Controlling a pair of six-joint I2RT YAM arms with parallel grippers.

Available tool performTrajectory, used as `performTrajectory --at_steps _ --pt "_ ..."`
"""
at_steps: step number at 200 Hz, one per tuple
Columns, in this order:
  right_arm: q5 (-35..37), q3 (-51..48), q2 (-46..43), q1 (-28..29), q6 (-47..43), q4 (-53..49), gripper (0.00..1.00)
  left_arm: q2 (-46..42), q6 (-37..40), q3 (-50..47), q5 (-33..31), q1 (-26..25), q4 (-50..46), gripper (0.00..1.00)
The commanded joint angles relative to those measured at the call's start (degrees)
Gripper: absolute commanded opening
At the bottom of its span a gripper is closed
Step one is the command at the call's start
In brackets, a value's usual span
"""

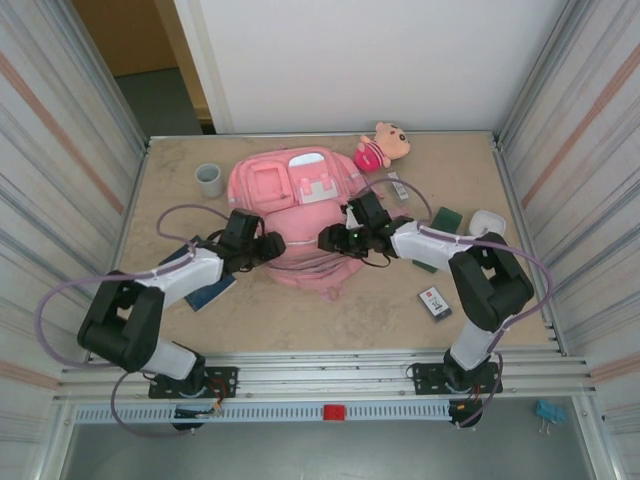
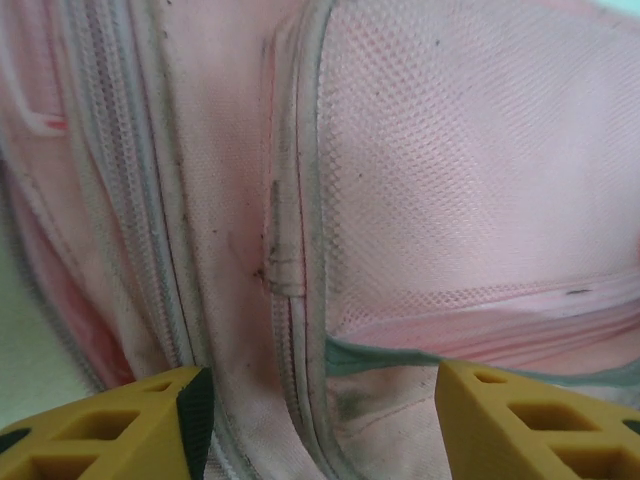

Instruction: Pack books, pencil case, and school supplies into a backpack

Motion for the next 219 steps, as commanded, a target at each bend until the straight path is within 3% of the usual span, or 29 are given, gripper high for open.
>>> performTrajectory --at_steps 1,35,75,118,153,180,219 --pt "2.8 -4.4 -4.0 -0.6 1.4 -1.9 0.59 3.7 -1.4 2.3 2.1 -1.8 3.8 0.61" --pt "6.2 -5.8 -11.6 -0.7 0.1 -6.0 0.60 7.1 -1.4 5.2 4.2 -3.7 6.2 0.62" --pt "11.4 6.5 -14.2 4.6 -7.6 -16.7 0.62 -1.5 -1.5 6.7 1.7 -2.2 -3.5 0.66" --pt "10.3 17.3 -7.9 12.8 -9.4 -13.7 0.64 -17.9 0.2 1.8 -3.4 8.3 -19.2 0.75" --pt "7.7 22.5 -1.3 14.8 -9.9 -12.5 0.64 -26.4 1.5 -3.7 -2.3 20.4 -24.5 0.88" --pt "6.5 24.9 1.3 14.7 -10.8 -11.9 0.64 -27.1 2.8 -6.8 -1.2 25.7 -24.5 0.96" --pt "4.3 25.5 3.4 14.8 -10.6 -10.9 0.65 -19.9 4.2 -9.3 -0.3 26.3 -18.8 0.96"
